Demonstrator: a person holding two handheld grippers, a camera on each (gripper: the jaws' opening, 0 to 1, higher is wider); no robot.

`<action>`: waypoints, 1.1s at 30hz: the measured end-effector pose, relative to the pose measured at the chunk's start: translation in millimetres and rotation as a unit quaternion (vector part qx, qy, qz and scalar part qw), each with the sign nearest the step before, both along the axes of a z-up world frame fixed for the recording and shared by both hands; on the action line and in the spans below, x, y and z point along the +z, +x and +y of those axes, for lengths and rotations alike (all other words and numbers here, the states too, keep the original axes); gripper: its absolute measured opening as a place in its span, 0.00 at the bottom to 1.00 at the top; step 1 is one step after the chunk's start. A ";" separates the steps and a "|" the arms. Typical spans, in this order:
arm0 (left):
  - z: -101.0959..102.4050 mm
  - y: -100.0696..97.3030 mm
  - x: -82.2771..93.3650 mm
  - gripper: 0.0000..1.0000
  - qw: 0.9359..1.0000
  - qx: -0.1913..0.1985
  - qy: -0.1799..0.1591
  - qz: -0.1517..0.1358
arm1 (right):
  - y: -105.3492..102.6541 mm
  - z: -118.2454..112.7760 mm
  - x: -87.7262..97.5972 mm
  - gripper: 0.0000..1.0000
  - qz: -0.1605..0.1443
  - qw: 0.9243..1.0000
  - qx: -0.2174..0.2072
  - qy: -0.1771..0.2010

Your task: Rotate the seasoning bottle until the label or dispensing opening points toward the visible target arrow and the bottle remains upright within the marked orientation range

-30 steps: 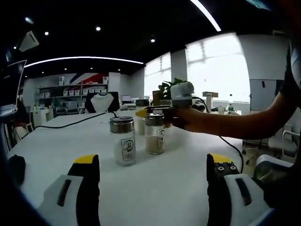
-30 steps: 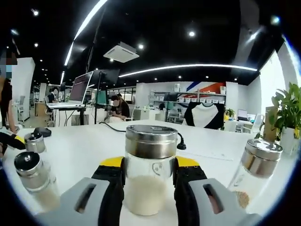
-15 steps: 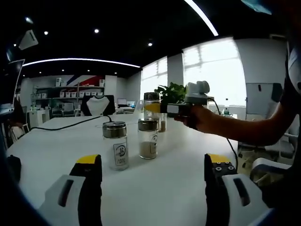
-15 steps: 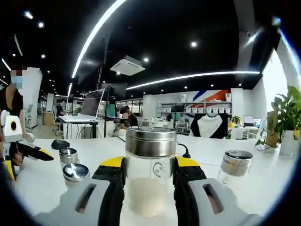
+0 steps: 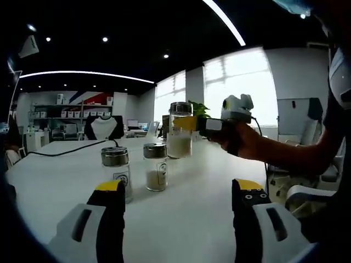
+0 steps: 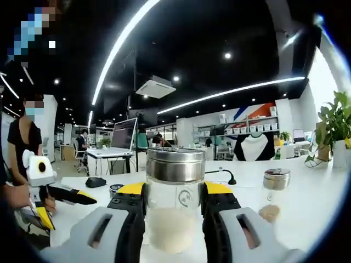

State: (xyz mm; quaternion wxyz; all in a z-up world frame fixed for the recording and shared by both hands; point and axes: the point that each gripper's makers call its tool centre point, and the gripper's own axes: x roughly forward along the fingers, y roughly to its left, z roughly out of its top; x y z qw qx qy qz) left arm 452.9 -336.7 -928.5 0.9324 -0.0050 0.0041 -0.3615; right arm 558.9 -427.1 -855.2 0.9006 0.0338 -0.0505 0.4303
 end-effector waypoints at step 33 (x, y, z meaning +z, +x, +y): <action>-39.7 -14.5 14.3 0.50 0.997 -0.071 -0.034 -0.026 | -119.4 73.2 -23.3 0.37 0.044 0.963 0.267 -0.002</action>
